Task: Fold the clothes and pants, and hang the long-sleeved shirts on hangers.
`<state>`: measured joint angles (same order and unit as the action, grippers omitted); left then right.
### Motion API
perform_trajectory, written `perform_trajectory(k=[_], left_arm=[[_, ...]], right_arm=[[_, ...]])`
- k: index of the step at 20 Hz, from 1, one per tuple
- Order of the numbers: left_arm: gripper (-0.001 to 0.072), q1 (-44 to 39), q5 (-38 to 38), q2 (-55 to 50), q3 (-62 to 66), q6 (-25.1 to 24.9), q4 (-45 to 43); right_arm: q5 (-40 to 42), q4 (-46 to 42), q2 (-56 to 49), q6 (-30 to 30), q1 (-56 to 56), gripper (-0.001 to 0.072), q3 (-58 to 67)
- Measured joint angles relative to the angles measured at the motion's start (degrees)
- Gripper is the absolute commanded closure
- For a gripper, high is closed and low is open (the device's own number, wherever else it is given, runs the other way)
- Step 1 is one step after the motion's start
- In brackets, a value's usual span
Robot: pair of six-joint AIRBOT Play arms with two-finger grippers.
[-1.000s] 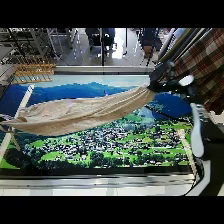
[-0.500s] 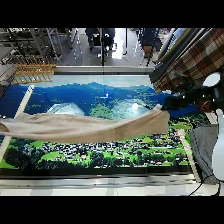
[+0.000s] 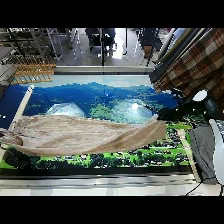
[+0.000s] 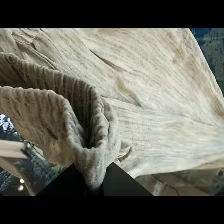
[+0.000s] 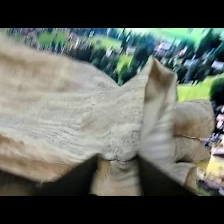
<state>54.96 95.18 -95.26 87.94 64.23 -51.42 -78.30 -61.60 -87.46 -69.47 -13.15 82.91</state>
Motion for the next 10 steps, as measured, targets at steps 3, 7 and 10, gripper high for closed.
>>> perform_trajectory(k=[3, 7, 10], left_arm=[[0.0686, -0.13, 0.13, -0.57, -0.39, -0.24, 0.02], [0.0686, -0.17, 0.17, -0.79, -0.57, -0.37, 0.04], [0.0686, -0.17, 0.2, -0.85, -0.59, -0.37, 0.04]], right_arm=[[4.85, -0.83, -0.09, -0.15, -0.39, 0.0212, -1.16], [2.4, -4.42, -0.13, -0.37, -1.22, 0.0269, -3.87], [2.38, -5.97, -0.13, 1.68, -1.22, 0.0264, -8.37]])
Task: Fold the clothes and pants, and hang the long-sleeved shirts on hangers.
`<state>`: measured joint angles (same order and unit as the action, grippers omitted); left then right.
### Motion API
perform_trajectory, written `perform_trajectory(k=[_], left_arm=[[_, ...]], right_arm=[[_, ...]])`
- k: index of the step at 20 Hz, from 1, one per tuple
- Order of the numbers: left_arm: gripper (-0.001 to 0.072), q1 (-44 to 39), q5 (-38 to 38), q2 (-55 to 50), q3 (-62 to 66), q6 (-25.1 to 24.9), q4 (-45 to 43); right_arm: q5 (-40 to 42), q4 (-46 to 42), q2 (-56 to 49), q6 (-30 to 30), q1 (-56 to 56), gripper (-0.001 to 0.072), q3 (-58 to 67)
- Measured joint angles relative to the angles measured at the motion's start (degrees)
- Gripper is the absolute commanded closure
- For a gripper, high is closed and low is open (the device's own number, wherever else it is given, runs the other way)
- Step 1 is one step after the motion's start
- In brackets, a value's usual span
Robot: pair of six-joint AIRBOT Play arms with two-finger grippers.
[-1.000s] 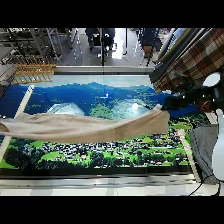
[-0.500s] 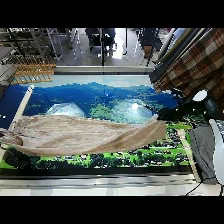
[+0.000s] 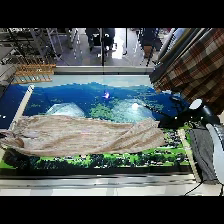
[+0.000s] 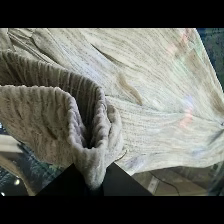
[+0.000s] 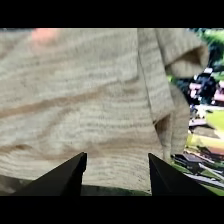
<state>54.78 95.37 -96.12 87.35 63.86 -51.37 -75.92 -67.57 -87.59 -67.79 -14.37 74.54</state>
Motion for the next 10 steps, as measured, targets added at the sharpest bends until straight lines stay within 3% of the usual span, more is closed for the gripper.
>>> perform_trajectory(k=[6, 10], left_arm=[[0.0686, 0.0, 0.02, -0.02, 0.0, 0.0, 0.0], [0.0686, 0.0, 0.02, -0.02, 0.0, 0.0, 0.02]], right_arm=[[12.85, 3.1, -0.98, 4.94, 0.5, 0.0263, -4.02], [16.94, 6.49, -3.45, 8.09, 1.11, 0.0268, -4.5]])
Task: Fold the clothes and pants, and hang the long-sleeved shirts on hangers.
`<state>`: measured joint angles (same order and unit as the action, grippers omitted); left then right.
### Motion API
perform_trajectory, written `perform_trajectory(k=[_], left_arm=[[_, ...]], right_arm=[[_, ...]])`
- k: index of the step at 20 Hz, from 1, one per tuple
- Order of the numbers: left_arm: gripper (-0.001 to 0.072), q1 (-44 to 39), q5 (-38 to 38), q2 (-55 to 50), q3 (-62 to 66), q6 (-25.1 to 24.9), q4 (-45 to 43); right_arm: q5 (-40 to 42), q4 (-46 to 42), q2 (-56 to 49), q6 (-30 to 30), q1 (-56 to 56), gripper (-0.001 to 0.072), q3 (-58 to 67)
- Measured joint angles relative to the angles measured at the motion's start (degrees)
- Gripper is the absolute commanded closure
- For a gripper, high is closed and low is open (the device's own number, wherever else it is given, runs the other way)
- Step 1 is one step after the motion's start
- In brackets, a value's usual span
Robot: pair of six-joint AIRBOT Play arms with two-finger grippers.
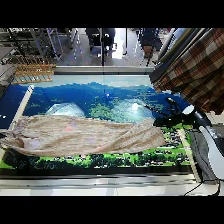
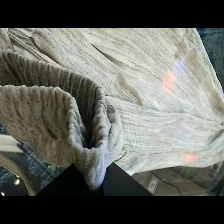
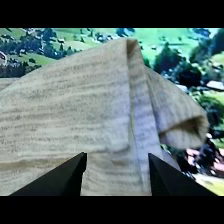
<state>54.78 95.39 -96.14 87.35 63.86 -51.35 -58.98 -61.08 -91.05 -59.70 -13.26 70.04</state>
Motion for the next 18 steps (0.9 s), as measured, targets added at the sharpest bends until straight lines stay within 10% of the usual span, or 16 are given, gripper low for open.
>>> perform_trajectory(k=[3, 10, 13, 18], left_arm=[[0.0686, 0.0, 0.0, 0.0, 0.0, 0.0, 0.0], [0.0686, 0.0, 0.02, 0.0, 0.0, 0.0, -0.02], [0.0686, 0.0, 0.02, 0.0, 0.0, 0.0, -0.02], [0.0686, 0.0, 0.04, 0.0, 0.0, 0.0, -0.02]], right_arm=[[1.16, 1.55, -1.66, 2.4, 1.22, 0.0448, -0.11], [1.07, 1.92, -1.9, 3.89, 0.85, 0.0426, 1.33], [0.26, 1.97, -1.84, 3.82, 0.55, 0.0699, 2.12], [-1.16, 2.05, -1.84, 3.56, 0.46, 0.0697, 2.47]])
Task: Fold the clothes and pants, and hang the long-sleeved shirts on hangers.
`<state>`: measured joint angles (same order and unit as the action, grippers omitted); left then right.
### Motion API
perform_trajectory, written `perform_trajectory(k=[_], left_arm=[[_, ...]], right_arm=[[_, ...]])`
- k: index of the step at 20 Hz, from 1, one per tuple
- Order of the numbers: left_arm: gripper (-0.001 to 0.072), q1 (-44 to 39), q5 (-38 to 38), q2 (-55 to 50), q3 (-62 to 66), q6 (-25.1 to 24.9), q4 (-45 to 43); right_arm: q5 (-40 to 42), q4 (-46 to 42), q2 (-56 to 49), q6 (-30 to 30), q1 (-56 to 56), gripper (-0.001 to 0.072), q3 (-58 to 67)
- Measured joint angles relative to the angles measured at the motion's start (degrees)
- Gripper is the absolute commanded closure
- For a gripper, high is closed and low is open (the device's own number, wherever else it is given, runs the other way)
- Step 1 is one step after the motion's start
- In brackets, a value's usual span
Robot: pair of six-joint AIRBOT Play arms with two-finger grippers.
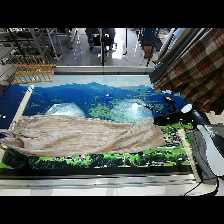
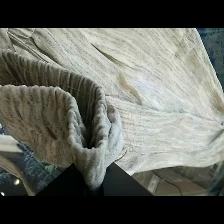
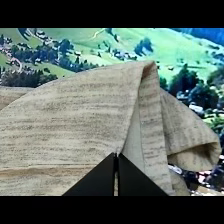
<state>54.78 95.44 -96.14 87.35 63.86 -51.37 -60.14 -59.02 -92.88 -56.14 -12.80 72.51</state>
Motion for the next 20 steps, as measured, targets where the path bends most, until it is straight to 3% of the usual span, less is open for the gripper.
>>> perform_trajectory(k=[6, 9, 13, 16, 20], left_arm=[[0.0686, 0.0, 0.22, 0.0, 0.22, 1.49, 0.42], [0.0686, 0.0, -0.74, -0.02, 2.75, 4.24, 5.33], [0.0687, 0.72, -2.89, 0.55, 8.33, 4.61, 25.44], [0.0687, 2.38, -1.92, 1.22, 9.84, 0.74, 37.92], [0.0685, 5.84, 0.28, 0.5, 10.27, -3.74, 25.99]], right_arm=[[-2.21, 0.5, 0.55, -0.7, 0.0, 0.0701, 1.25], [-0.11, 1.29, 0.94, -4.39, -0.22, 0.07, 8.55], [-1.64, 2.89, 1.46, -7.37, -0.5, 0.07, 26.53], [-11.63, 2.1, 2.97, -7.96, -1.6, 0.0701, 33.64], [-21.92, -0.63, 8.52, -6.54, -2.49, 0.0701, 23.87]])
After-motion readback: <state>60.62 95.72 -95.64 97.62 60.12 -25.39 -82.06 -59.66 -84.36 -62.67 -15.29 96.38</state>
